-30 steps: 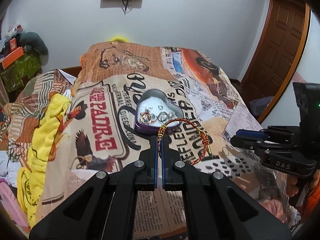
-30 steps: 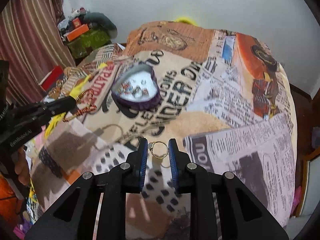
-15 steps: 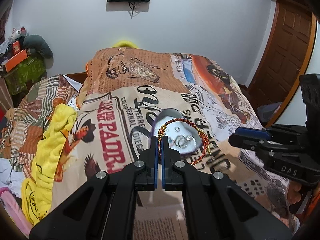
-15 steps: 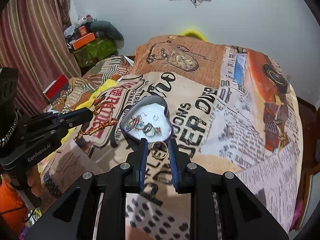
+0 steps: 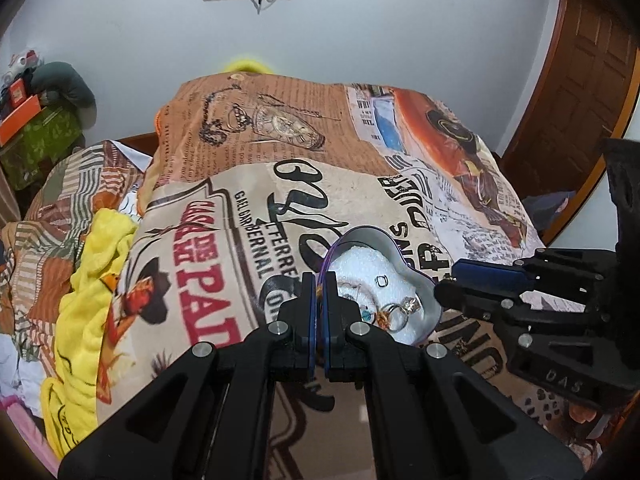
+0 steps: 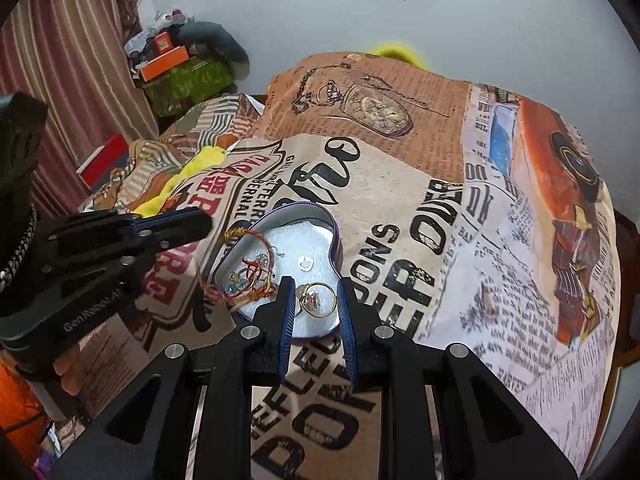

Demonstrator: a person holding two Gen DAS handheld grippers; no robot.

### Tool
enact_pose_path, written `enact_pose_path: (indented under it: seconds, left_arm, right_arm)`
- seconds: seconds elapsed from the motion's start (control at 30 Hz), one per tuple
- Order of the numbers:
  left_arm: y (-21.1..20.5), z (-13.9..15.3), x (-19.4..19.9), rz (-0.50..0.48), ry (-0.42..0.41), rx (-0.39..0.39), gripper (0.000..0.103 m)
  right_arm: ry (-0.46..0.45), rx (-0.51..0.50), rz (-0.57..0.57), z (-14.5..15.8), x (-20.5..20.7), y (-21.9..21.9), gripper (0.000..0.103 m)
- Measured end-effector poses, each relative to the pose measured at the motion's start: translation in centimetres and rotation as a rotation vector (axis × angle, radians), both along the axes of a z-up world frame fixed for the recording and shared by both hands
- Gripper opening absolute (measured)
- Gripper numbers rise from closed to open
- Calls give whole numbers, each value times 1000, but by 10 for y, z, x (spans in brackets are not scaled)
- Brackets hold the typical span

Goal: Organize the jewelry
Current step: 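Carry the bracelet and gold ring in both grippers over the heart tin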

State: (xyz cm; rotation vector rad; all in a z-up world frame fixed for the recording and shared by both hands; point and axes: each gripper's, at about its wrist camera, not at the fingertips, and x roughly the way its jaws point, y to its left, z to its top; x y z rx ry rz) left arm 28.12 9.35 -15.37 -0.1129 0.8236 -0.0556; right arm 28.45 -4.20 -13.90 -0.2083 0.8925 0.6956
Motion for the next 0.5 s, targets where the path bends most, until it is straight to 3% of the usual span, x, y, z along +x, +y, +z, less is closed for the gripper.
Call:
enact_pose_path:
  seconds: [0.4, 0.47, 0.5]
  left_arm:
    - [17, -1, 0, 20, 4, -31, 2]
    - [24, -3, -3, 25, 30, -14, 7]
    - [26, -5, -4, 28, 38, -6, 15]
  right_arm:
    - [7, -8, 24, -5, 5, 9, 19]
    - [8, -7, 24, -5, 6, 10, 19]
    - [8, -8, 22, -5, 6, 10, 19]
